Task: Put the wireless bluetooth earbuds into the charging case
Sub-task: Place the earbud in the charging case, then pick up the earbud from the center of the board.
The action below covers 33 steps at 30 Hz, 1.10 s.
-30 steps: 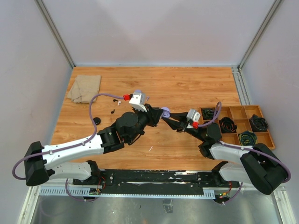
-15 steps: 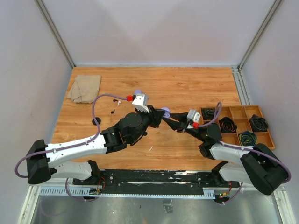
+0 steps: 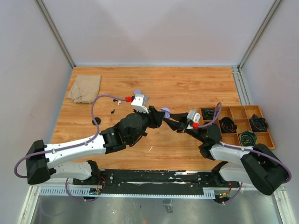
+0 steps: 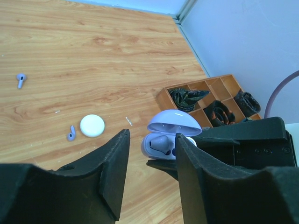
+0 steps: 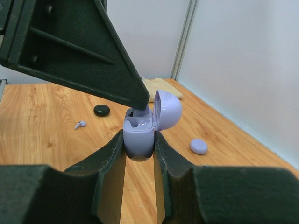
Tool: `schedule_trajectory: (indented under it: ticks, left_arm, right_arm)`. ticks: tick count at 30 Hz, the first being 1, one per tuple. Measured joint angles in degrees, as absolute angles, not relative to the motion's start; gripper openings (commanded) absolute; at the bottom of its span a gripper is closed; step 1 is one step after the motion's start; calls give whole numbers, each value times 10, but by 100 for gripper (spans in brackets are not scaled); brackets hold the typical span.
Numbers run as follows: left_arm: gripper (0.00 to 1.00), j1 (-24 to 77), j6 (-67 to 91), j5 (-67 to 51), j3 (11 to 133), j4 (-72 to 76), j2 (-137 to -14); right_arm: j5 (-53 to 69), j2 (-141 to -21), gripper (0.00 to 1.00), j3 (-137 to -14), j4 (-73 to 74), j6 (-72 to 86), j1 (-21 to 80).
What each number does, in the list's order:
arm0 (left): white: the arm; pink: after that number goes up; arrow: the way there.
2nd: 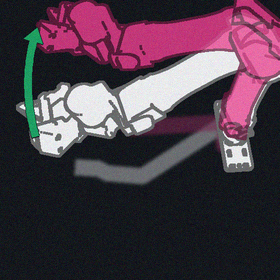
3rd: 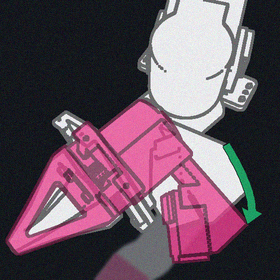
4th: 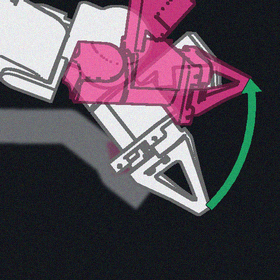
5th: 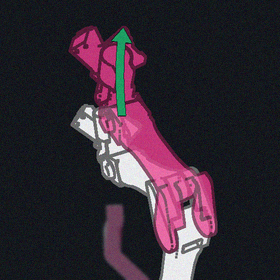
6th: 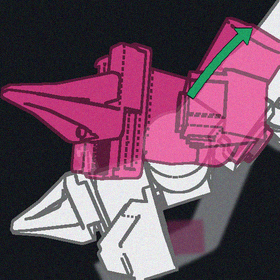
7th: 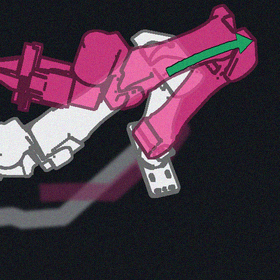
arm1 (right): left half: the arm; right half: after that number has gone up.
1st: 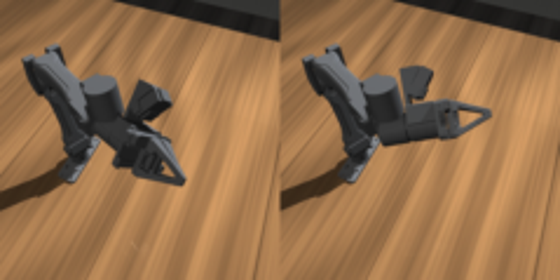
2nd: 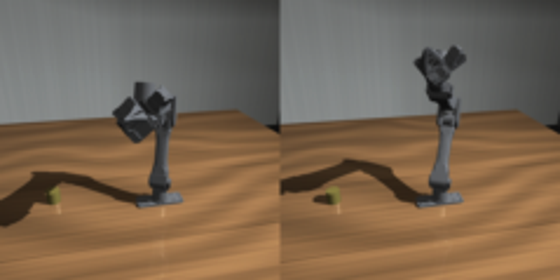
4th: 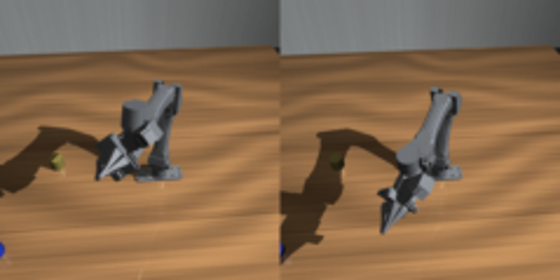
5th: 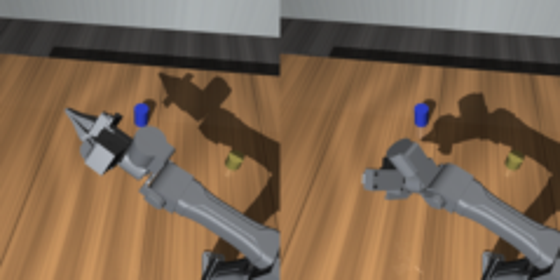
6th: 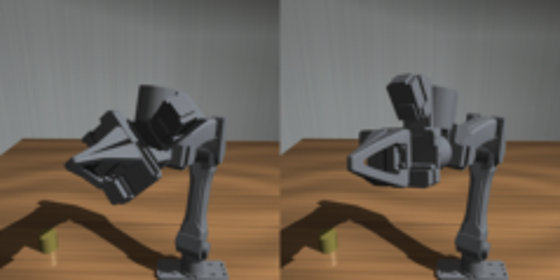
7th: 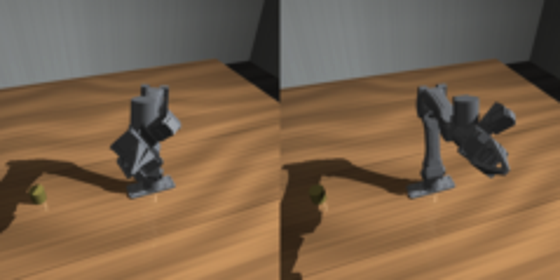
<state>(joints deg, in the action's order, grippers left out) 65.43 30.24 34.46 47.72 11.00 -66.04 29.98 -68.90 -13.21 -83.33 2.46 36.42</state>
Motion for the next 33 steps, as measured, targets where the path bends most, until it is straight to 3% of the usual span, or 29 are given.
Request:
schedule_trajectory:
  ticks: [11, 17, 33]
  left_arm:
    - [69, 655, 311, 379, 479, 52, -616]
    - [71, 642, 320, 407, 479, -15, -613]
    - [72, 497, 432, 396, 411, -222, -584]
  right_arm:
    - [284, -695, 1, -120, -834, 15, 364]
    - [277, -707, 1, -115, -834, 15, 365]
    - [269, -736, 2, -84, -842, 18, 365]
